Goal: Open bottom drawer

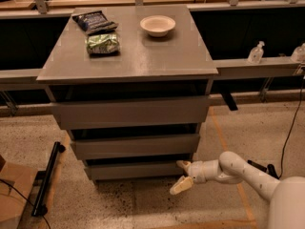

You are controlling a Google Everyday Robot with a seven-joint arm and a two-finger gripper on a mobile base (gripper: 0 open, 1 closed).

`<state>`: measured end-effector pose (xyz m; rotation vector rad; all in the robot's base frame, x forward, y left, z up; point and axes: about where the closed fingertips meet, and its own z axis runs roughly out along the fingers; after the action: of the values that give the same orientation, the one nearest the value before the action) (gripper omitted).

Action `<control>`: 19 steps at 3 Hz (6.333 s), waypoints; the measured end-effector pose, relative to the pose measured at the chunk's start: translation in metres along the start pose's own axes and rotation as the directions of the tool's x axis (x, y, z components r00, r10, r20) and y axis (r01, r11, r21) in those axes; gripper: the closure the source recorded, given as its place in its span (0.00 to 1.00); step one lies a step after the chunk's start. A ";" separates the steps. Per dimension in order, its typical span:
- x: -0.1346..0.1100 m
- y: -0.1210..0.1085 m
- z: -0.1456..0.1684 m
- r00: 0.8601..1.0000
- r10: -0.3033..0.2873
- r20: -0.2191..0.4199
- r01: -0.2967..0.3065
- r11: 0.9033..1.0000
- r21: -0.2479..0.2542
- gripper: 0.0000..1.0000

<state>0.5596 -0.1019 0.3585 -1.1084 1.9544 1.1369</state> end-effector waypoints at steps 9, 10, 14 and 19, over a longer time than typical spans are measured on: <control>0.015 -0.141 0.061 0.994 -0.042 0.102 0.026 0.988 0.151 0.00; 0.030 -0.161 0.074 0.997 -0.026 0.076 0.012 0.984 0.179 0.00; 0.048 -0.175 0.090 0.998 0.037 0.057 -0.047 0.982 0.184 0.65; 0.097 -0.110 0.099 0.989 0.132 -0.060 -0.123 0.984 0.132 0.27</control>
Offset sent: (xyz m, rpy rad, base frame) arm 0.0156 -0.0066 -0.0090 -0.0178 0.0028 -0.0341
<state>0.6217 -0.0790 0.1943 -0.9783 2.1459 1.0346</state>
